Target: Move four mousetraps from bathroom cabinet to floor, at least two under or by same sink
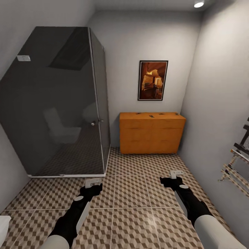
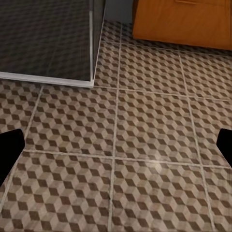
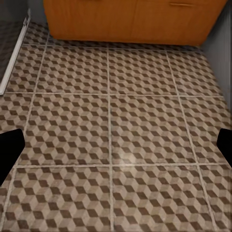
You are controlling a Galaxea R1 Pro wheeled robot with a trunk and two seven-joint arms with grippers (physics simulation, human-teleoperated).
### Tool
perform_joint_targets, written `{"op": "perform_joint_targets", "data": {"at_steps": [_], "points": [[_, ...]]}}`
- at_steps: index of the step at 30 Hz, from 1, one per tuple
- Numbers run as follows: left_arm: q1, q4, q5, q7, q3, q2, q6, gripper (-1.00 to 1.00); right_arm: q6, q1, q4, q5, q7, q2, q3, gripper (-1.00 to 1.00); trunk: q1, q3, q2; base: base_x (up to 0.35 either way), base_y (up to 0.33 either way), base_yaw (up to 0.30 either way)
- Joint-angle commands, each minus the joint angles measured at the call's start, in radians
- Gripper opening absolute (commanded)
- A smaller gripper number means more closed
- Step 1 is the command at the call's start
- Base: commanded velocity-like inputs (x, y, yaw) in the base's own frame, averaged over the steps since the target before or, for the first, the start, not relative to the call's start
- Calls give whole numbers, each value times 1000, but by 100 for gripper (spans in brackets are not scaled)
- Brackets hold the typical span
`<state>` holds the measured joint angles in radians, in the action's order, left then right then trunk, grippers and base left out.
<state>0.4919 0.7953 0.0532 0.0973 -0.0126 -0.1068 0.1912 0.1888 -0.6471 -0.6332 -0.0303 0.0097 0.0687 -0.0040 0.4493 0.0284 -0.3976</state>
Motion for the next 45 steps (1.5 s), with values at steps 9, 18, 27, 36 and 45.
{"op": "perform_joint_targets", "data": {"at_steps": [9,18,27,36,45], "points": [[0,0,5,1,0,0,-38,100,6,-1,-2,-3,1,0,0,100,1,2,-2,0,0,-27],[0,-23,5,0,1,-1,-56,100,6,0,-2,-3,1,0,0,100,1,2,-2,26,0,-3],[0,-28,5,-1,2,-1,-55,100,6,-1,-2,-3,1,0,0,100,1,2,-2,253,0,0],[0,-28,5,-1,2,-1,-55,100,6,0,-2,-3,1,0,0,100,1,2,-2,317,-13,0],[0,-28,5,2,2,-2,-56,100,-1,-1,0,-3,-1,3,-1,100,1,2,-2,324,-111,0]]}}
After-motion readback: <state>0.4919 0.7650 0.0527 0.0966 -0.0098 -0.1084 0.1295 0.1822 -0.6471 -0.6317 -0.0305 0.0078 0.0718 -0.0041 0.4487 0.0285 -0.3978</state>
